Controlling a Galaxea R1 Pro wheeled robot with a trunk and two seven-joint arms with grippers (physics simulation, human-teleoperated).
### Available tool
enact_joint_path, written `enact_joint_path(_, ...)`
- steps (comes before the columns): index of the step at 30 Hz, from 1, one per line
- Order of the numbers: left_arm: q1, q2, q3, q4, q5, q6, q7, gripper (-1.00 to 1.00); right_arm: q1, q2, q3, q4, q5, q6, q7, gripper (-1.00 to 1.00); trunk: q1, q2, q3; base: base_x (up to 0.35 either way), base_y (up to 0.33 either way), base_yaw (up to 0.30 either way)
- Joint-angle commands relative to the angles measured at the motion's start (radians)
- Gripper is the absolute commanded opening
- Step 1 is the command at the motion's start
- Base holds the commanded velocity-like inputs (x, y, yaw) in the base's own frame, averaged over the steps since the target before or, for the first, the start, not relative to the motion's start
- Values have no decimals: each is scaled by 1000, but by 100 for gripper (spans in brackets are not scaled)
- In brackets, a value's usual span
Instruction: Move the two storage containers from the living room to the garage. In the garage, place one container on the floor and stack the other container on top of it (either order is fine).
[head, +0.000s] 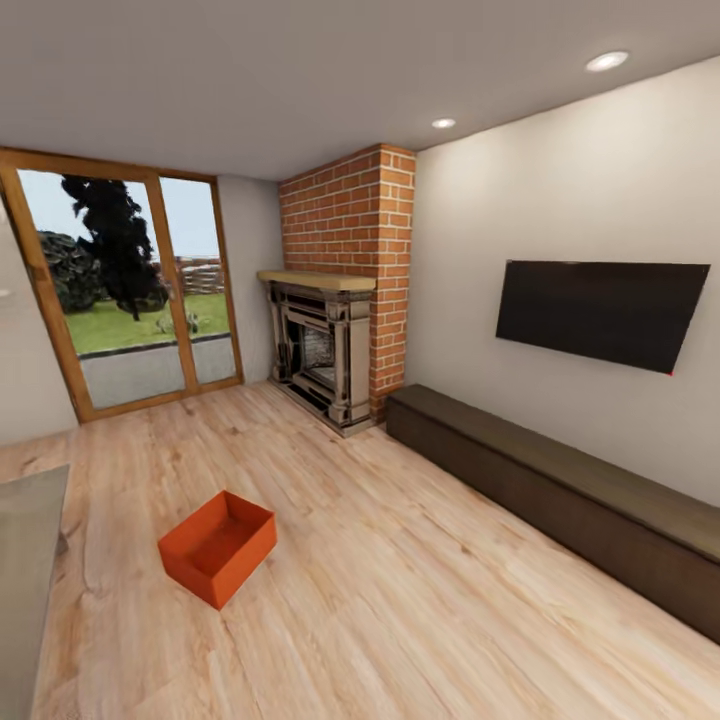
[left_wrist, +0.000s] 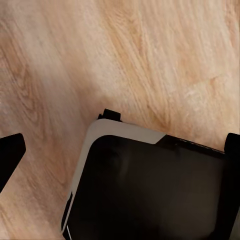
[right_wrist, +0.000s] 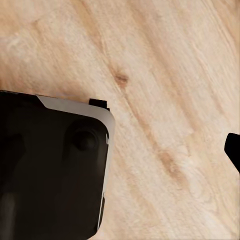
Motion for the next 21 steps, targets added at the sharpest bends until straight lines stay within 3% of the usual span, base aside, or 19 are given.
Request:
enact_joint_path(1, 0, 0, 7, 1, 2, -2, -2, 100, -1, 0, 6, 3, 4, -5, -5, 100, 1, -1, 0, 323, -13, 282)
enact_joint_path(7, 0, 0, 7, 1, 2, -2, -2, 100, -1, 0, 6, 3, 4, -5, -4, 100, 1, -1, -2, 323, -65, 235)
enact_joint_path(21, 0, 0, 7, 1, 2, -2, -2, 100, -1, 1, 4, 3, 0, -6, -8, 100, 1, -1, -2, 308, -120, 16)
